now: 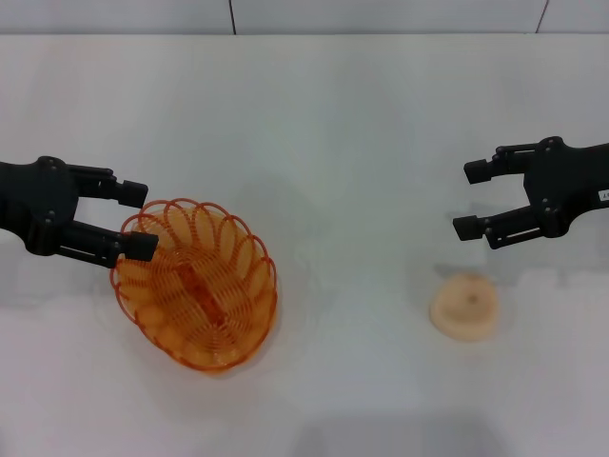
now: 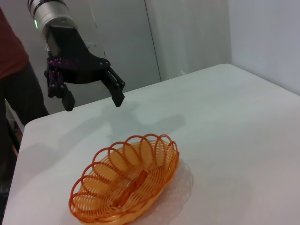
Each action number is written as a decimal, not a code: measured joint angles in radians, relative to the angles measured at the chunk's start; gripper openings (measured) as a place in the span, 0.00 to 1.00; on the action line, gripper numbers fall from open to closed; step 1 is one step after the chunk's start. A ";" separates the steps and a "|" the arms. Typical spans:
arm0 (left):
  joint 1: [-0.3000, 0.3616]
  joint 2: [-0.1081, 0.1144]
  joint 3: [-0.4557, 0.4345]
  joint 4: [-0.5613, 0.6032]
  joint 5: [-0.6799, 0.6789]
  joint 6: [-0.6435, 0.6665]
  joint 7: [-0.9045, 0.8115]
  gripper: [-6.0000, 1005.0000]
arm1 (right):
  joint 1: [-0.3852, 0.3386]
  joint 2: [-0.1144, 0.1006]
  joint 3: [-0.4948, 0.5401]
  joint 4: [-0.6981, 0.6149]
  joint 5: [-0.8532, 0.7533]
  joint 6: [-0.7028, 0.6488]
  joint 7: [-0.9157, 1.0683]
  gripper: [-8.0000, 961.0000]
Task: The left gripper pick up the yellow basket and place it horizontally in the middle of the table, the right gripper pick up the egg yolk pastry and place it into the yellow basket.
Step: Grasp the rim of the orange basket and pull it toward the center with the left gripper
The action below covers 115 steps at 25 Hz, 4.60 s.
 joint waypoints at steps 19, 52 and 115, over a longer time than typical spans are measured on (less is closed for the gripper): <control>-0.008 0.006 0.005 0.001 0.021 0.000 -0.021 0.88 | -0.003 0.006 0.000 -0.001 0.001 0.001 0.000 0.89; -0.221 -0.005 0.012 -0.015 0.529 -0.218 -0.232 0.88 | -0.003 0.026 -0.004 -0.011 0.039 -0.002 0.000 0.89; -0.262 -0.104 0.082 -0.164 0.582 -0.445 -0.261 0.73 | -0.005 0.028 -0.002 -0.024 0.038 -0.011 -0.014 0.89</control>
